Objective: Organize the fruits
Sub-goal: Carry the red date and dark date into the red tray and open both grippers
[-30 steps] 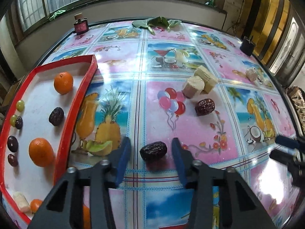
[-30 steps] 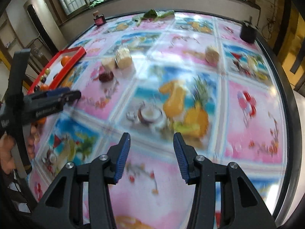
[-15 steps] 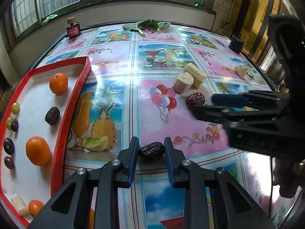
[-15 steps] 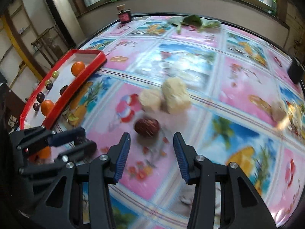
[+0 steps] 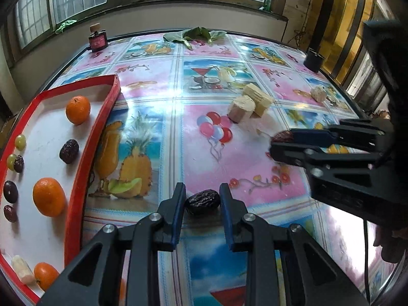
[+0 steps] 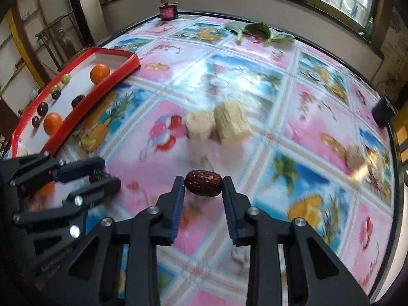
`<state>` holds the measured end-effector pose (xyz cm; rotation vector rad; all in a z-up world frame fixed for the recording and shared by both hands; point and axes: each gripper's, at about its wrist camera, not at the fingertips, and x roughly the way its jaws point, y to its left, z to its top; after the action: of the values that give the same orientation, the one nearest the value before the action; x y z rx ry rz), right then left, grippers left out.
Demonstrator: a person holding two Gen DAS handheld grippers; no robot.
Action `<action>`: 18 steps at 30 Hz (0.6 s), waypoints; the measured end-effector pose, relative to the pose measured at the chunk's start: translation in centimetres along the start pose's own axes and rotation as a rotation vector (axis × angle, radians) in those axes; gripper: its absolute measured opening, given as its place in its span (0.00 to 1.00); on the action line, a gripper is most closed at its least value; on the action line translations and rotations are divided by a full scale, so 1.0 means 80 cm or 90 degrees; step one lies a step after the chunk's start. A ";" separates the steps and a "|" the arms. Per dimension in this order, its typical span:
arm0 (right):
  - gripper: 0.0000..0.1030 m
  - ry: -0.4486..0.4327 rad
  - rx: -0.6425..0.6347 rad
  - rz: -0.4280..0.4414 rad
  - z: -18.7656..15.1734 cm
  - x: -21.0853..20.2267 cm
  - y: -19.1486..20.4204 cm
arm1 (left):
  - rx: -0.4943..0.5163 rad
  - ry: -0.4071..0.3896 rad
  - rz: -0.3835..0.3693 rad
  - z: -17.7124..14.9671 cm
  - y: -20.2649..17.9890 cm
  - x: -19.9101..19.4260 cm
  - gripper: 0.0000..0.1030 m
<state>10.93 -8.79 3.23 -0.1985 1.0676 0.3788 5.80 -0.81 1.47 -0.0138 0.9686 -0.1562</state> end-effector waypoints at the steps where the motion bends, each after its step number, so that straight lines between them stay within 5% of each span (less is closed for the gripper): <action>1: 0.31 0.004 0.003 -0.003 -0.010 -0.006 -0.001 | 0.002 0.003 -0.002 -0.003 -0.003 -0.002 0.25; 18: 0.31 0.013 0.094 -0.022 -0.142 -0.075 0.011 | 0.046 0.031 -0.091 -0.060 -0.048 -0.049 0.25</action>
<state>-1.25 -13.08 3.15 -0.0894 1.1067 0.2659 -0.83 -3.80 2.31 -0.0127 1.0102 -0.3245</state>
